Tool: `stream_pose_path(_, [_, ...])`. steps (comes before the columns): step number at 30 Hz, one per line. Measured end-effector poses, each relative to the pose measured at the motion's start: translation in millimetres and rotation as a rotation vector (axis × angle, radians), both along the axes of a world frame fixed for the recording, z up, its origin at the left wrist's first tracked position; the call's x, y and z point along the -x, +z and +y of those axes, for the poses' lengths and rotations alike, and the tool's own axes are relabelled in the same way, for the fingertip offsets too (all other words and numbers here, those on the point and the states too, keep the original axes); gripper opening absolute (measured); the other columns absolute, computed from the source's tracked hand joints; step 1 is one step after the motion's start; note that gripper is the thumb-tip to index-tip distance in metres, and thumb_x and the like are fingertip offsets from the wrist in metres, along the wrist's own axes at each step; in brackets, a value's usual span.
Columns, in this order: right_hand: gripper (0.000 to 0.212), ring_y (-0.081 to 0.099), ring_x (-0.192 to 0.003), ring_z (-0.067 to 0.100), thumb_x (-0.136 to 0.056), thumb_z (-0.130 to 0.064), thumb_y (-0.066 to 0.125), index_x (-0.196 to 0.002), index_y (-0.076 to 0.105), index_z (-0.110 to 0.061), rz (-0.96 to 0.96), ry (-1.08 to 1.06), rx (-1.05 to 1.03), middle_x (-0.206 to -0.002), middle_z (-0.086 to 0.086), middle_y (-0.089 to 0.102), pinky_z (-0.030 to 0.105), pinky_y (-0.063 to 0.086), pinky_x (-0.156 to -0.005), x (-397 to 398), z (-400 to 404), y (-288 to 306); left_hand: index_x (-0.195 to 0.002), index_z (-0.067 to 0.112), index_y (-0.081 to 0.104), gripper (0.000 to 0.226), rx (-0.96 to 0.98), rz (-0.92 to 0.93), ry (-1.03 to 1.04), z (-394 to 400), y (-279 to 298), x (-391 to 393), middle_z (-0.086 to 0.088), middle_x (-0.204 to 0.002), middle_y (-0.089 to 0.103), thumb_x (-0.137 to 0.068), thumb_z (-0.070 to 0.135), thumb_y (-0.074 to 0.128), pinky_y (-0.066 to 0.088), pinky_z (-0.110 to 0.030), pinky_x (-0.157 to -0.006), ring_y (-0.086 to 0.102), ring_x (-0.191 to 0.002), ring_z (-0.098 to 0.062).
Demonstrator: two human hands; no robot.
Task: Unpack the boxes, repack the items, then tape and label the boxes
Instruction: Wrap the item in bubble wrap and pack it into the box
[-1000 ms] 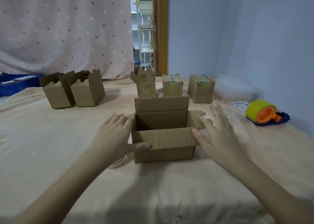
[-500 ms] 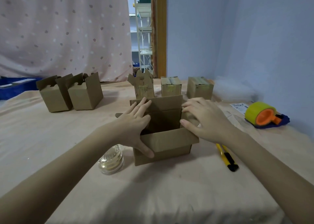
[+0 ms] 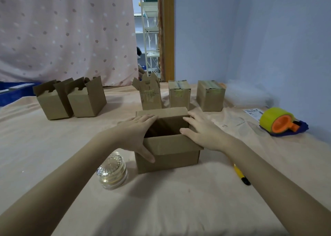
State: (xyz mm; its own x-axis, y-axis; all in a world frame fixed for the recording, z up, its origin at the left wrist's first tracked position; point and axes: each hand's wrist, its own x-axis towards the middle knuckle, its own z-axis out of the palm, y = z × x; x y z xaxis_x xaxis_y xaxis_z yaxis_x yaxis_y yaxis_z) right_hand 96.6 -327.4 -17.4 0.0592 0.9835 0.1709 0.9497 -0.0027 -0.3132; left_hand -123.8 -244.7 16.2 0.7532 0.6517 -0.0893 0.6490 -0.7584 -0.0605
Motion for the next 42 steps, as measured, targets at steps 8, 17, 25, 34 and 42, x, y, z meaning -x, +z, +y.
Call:
stream_pose_path(8, [0.064, 0.009, -0.147, 0.018, -0.097, -0.054, 0.034, -0.150, 0.026, -0.019, 0.064, -0.080, -0.050, -0.160, 0.004, 0.014, 0.042, 0.013, -0.117, 9.7, 11.8, -1.5, -0.152, 0.032, -0.003, 0.142, 0.068, 0.023, 0.003, 13.5, 11.9, 10.1, 0.012, -0.159, -0.001, -0.036, 0.091, 0.055, 0.014, -0.040, -0.117, 0.008, -0.146, -0.017])
stream_pose_path(17, [0.036, 0.044, -0.124, 0.014, -0.100, -0.028, 0.040, -0.130, 0.053, -0.012, 0.215, -0.069, -0.375, -0.135, 0.000, 0.048, 0.031, 0.038, -0.101, -13.8, -11.1, 18.9, -0.139, 0.021, 0.044, 0.057, -0.020, -0.262, 0.001, -27.3, 50.5, -25.2, -0.002, -0.137, 0.047, -0.092, 0.053, 0.045, 0.040, -0.030, -0.098, 0.048, -0.119, -0.018])
stream_pose_path(25, [0.034, 0.049, -0.118, 0.028, -0.093, -0.022, 0.051, -0.124, 0.055, -0.009, -0.024, -0.351, -0.258, -0.128, 0.008, 0.054, 0.034, 0.038, -0.088, -104.1, -43.4, 8.9, -0.113, 0.010, 0.061, 0.028, -0.167, -0.418, -0.165, -72.7, 31.8, -165.7, -0.007, -0.114, 0.056, -0.097, 0.020, 0.040, 0.042, -0.033, -0.082, 0.053, -0.105, -0.025])
stream_pose_path(34, [0.036, 0.048, -0.118, 0.025, -0.091, -0.020, 0.050, -0.126, 0.056, -0.012, -0.094, -0.473, -0.215, -0.129, 0.007, 0.053, 0.031, 0.040, -0.085, -179.2, -56.9, 7.5, -0.120, 0.002, 0.052, 0.030, -0.039, -0.257, -0.098, -59.3, -22.5, -274.4, -0.015, -0.121, 0.052, -0.094, 0.009, 0.040, 0.047, -0.038, -0.084, 0.054, -0.105, -0.031])
stream_pose_path(42, [0.036, 0.050, -0.119, 0.029, -0.092, -0.023, 0.050, -0.126, 0.055, -0.012, -0.147, -0.543, -0.170, -0.131, 0.010, 0.052, 0.035, 0.041, -0.093, -244.4, -7.2, 33.8, -0.111, -0.002, 0.051, 0.021, -0.027, -0.385, -0.062, -30.1, -33.4, -338.4, -0.018, -0.118, 0.055, -0.094, 0.006, 0.042, 0.037, -0.034, -0.078, 0.053, -0.109, -0.033])
